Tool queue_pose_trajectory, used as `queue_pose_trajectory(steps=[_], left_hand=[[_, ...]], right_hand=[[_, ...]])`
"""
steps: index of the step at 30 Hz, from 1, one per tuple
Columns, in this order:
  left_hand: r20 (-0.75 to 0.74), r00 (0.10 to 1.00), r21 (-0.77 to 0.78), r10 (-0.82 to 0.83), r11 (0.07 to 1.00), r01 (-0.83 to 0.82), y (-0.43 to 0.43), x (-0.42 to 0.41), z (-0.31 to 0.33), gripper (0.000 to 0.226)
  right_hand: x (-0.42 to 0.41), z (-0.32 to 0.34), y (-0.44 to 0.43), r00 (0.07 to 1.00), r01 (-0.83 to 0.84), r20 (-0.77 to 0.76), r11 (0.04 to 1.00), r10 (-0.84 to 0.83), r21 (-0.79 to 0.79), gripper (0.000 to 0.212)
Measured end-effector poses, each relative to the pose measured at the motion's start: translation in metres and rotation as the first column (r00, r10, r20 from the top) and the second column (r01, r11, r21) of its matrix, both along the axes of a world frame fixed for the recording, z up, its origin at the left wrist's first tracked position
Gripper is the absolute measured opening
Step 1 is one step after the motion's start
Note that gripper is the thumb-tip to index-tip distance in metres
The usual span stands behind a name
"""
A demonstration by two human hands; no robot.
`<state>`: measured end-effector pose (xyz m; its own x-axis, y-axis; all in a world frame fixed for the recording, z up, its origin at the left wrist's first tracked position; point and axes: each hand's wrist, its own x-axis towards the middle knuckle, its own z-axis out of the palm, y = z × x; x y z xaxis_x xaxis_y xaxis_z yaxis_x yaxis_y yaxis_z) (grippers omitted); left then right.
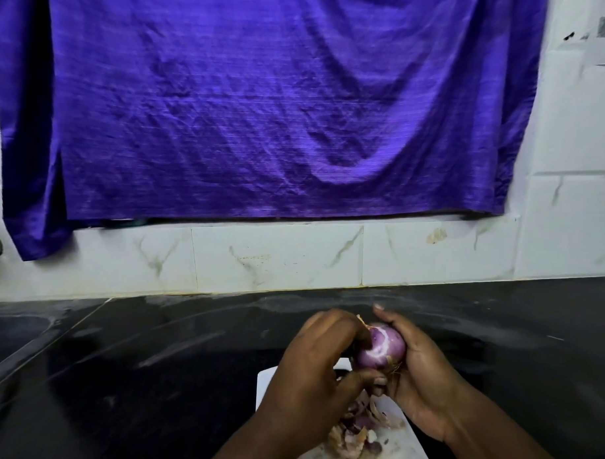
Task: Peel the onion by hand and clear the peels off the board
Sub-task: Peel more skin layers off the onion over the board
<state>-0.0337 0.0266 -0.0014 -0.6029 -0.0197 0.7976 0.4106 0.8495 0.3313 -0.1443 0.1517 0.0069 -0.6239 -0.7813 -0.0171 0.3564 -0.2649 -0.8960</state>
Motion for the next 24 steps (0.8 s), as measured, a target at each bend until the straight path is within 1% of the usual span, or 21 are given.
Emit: queue_pose_trajectory(steps=[4, 7, 10, 12, 14, 17, 19, 21, 24], left_hand=[[0.038, 0.999, -0.066, 0.009, 0.998, -0.007, 0.001, 0.002, 0.002, 0.025], [0.019, 0.999, -0.074, 0.036, 0.997, -0.035, 0.003, 0.003, 0.004, 0.017], [-0.018, 0.998, -0.001, 0.068, 0.998, -0.068, 0.003, 0.002, 0.004, 0.012], [-0.027, 0.994, 0.075, 0.102, 0.992, -0.099, 0.002, 0.002, 0.002, 0.016], [-0.008, 0.988, 0.113, 0.155, 0.982, -0.153, 0.0, 0.003, 0.001, 0.025], [0.056, 0.979, 0.077, 0.197, 0.977, -0.201, -0.001, 0.003, -0.001, 0.034], [0.049, 0.979, 0.049, 0.2, 0.978, -0.203, 0.001, 0.002, -0.002, 0.04], [0.027, 0.983, 0.036, 0.184, 0.982, -0.184, 0.004, 0.003, -0.001, 0.038], [-0.001, 0.985, 0.022, 0.175, 0.984, -0.175, 0.008, 0.002, 0.0, 0.033]], right_hand=[[-0.001, -0.002, -0.001, 1.0, 0.015, -0.014, 1.0, -0.016, -0.018, 0.031], [-0.005, -0.005, -0.001, 0.999, 0.02, -0.026, 0.999, -0.021, -0.039, 0.03], [-0.008, -0.008, -0.001, 0.999, 0.041, -0.009, 0.997, -0.042, -0.063, 0.035], [-0.009, -0.008, 0.0, 0.998, 0.066, 0.012, 0.996, -0.065, -0.066, 0.038], [-0.012, -0.008, 0.0, 0.994, 0.103, 0.036, 0.993, -0.101, -0.056, 0.048], [-0.014, -0.009, -0.001, 0.994, 0.097, 0.061, 0.994, -0.095, -0.046, 0.054], [-0.013, -0.011, -0.003, 0.996, 0.074, 0.052, 0.997, -0.072, -0.027, 0.064], [-0.011, -0.013, -0.005, 0.997, 0.039, 0.064, 0.999, -0.037, -0.035, 0.07], [-0.008, -0.014, -0.006, 0.997, -0.022, 0.066, 0.997, 0.027, -0.068, 0.073]])
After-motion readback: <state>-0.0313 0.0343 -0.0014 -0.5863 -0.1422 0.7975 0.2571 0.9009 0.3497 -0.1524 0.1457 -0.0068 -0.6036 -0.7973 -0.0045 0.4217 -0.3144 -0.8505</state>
